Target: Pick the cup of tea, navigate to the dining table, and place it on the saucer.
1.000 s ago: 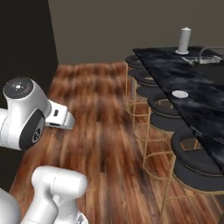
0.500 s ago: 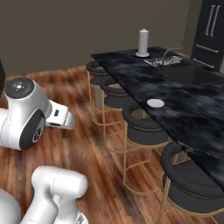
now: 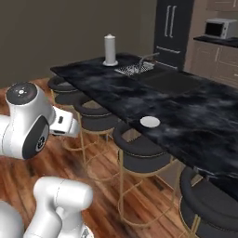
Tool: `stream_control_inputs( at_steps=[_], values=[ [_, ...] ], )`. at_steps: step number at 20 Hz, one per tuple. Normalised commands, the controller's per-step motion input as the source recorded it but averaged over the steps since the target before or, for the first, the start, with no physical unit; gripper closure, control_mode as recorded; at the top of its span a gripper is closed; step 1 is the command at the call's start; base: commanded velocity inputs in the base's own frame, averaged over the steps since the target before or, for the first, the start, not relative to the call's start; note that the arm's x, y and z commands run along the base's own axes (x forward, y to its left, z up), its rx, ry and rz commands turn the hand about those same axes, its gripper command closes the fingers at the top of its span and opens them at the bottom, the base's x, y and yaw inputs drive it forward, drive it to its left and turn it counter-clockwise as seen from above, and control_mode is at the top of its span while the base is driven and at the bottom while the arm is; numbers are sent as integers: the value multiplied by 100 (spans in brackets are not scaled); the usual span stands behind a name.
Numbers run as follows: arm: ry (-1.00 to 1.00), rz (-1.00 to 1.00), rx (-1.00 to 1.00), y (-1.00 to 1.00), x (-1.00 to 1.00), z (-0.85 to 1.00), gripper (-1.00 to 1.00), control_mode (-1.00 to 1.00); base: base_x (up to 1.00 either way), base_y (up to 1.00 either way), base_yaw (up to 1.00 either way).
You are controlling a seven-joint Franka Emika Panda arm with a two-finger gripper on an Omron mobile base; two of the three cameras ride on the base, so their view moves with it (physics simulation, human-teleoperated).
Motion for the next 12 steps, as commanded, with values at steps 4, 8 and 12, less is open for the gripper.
stream_control_inputs(
  at_steps=[4, 8, 12],
  values=[
    [0, 0, 0, 0, 0, 0, 100, 100, 100, 44, -59],
    [0, 0, 0, 0, 0, 0, 100, 100, 96, 6, -47],
    [0, 0, 0, 0, 0, 0, 100, 100, 93, 2, -50]
  ],
)
